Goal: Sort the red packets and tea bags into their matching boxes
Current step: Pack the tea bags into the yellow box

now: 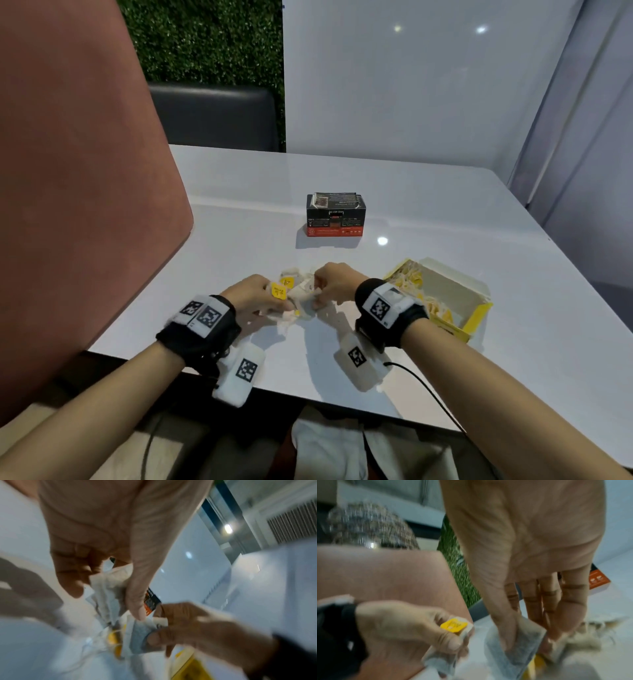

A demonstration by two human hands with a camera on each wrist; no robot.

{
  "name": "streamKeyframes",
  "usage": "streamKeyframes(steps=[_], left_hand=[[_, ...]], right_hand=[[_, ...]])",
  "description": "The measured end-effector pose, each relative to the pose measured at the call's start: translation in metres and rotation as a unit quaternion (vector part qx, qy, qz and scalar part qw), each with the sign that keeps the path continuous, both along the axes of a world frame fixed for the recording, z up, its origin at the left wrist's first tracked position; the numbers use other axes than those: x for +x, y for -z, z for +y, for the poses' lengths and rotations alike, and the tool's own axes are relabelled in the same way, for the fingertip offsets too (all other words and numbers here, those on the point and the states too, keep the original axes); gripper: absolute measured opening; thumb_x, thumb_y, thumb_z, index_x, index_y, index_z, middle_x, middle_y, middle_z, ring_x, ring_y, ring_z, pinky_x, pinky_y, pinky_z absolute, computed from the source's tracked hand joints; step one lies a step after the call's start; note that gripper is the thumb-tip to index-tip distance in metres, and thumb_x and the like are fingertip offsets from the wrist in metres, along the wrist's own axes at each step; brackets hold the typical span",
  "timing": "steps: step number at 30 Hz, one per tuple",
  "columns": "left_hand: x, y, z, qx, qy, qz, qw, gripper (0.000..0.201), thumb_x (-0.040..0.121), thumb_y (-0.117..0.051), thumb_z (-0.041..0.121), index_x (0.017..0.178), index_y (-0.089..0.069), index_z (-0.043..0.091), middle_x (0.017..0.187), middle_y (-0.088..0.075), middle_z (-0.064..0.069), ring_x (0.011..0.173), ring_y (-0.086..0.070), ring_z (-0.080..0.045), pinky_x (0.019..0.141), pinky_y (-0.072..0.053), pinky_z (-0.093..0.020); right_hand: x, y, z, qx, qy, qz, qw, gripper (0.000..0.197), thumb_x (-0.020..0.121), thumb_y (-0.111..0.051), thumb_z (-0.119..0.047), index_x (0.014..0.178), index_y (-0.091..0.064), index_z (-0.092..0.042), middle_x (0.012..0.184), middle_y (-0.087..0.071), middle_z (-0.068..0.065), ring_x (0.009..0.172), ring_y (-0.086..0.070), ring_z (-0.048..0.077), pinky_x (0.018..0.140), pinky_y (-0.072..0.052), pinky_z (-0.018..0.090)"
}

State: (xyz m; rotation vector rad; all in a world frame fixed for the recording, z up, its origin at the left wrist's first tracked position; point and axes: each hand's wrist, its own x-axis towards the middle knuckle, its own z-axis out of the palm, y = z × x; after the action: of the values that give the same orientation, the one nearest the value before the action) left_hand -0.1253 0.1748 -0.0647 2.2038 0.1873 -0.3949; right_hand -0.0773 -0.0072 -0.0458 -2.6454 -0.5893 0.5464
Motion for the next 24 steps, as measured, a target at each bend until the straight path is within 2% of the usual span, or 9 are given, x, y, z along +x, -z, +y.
streamKeyframes(steps=[3,5,8,11,14,17,20,22,24], left_hand=[[-0.01,-0.008,0.005,-0.191,-0.039,0.019,0.981,0.018,0.075,-0.073,0.009,0.087,-0.067,-0.002,0.069,-0.067,-0.005,0.061,-0.064,-0.012,0.06,-0.054,-0.021],[-0.014,-0.013,0.003,-0.265,-0.048,0.033,0.962,0.01,0.078,-0.067,0.002,0.086,-0.065,-0.004,0.078,-0.072,-0.012,0.068,-0.07,-0.015,0.061,-0.056,-0.021],[-0.019,-0.021,-0.009,-0.345,-0.059,0.058,0.935,0.011,0.084,-0.059,-0.001,0.094,-0.064,-0.004,0.084,-0.073,-0.014,0.073,-0.072,-0.016,0.062,-0.057,-0.021],[-0.022,-0.028,-0.02,-0.446,-0.074,0.08,0.888,0.024,0.09,-0.054,0.007,0.109,-0.059,-0.007,0.099,-0.069,-0.019,0.081,-0.071,-0.021,0.07,-0.059,-0.025],[-0.023,-0.028,-0.026,-0.473,-0.091,0.072,0.874,0.027,0.093,-0.052,0.013,0.11,-0.058,-0.006,0.104,-0.066,-0.02,0.091,-0.067,-0.027,0.082,-0.057,-0.032],[-0.024,-0.021,-0.029,-0.462,-0.12,0.046,0.878,0.023,0.094,-0.046,0.003,0.113,-0.056,-0.007,0.104,-0.062,-0.022,0.093,-0.062,-0.028,0.076,-0.057,-0.031],[-0.027,-0.015,-0.033,-0.455,-0.145,0.036,0.878,0.022,0.093,-0.04,-0.008,0.11,-0.053,-0.014,0.1,-0.061,-0.025,0.084,-0.065,-0.026,0.065,-0.059,-0.025],[-0.031,-0.013,-0.036,-0.442,-0.142,0.044,0.884,0.023,0.092,-0.043,-0.008,0.111,-0.053,-0.017,0.099,-0.063,-0.025,0.074,-0.07,-0.021,0.059,-0.058,-0.022],[-0.033,-0.01,-0.038,-0.43,-0.136,0.048,0.891,0.026,0.093,-0.045,-0.005,0.114,-0.052,-0.017,0.103,-0.063,-0.025,0.077,-0.069,-0.02,0.062,-0.059,-0.022]], right_hand=[[-0.005,-0.013,-0.015,0.129,0.029,0.023,0.991,0.024,0.081,-0.067,-0.007,0.069,-0.046,-0.012,0.068,-0.056,0.004,0.053,-0.055,0.014,0.049,-0.05,0.022],[-0.013,-0.021,-0.023,0.225,0.05,0.035,0.972,0.013,0.084,-0.062,-0.002,0.085,-0.05,-0.008,0.072,-0.06,0.008,0.055,-0.059,0.017,0.051,-0.053,0.024],[-0.024,-0.026,-0.026,0.297,0.058,0.035,0.952,0.027,0.085,-0.06,-0.002,0.109,-0.055,-0.012,0.074,-0.061,0.009,0.061,-0.06,0.016,0.052,-0.051,0.022],[-0.035,-0.021,-0.025,0.341,0.084,0.019,0.936,0.021,0.085,-0.059,-0.004,0.102,-0.061,-0.016,0.072,-0.062,0.008,0.058,-0.056,0.014,0.052,-0.048,0.021],[-0.045,-0.011,-0.022,0.419,0.141,0.028,0.897,0.007,0.085,-0.062,-0.008,0.091,-0.065,-0.006,0.077,-0.064,0.012,0.067,-0.06,0.021,0.061,-0.052,0.027],[-0.052,-0.004,-0.024,0.478,0.163,0.067,0.86,0.02,0.084,-0.067,-0.013,0.096,-0.065,0.002,0.077,-0.065,0.012,0.071,-0.063,0.028,0.069,-0.055,0.034],[-0.055,0.004,-0.024,0.444,0.181,-0.023,0.877,0.026,0.078,-0.07,-0.007,0.102,-0.061,-0.009,0.073,-0.065,0.014,0.071,-0.065,0.027,0.073,-0.056,0.038],[-0.057,0.006,-0.018,0.406,0.194,-0.107,0.887,0.028,0.08,-0.066,-0.003,0.105,-0.058,-0.012,0.081,-0.069,0.012,0.075,-0.066,0.02,0.071,-0.056,0.029],[-0.058,0.007,-0.01,0.374,0.18,-0.198,0.888,0.021,0.082,-0.062,-0.001,0.1,-0.06,-0.012,0.085,-0.069,0.007,0.079,-0.064,0.017,0.07,-0.053,0.026]])
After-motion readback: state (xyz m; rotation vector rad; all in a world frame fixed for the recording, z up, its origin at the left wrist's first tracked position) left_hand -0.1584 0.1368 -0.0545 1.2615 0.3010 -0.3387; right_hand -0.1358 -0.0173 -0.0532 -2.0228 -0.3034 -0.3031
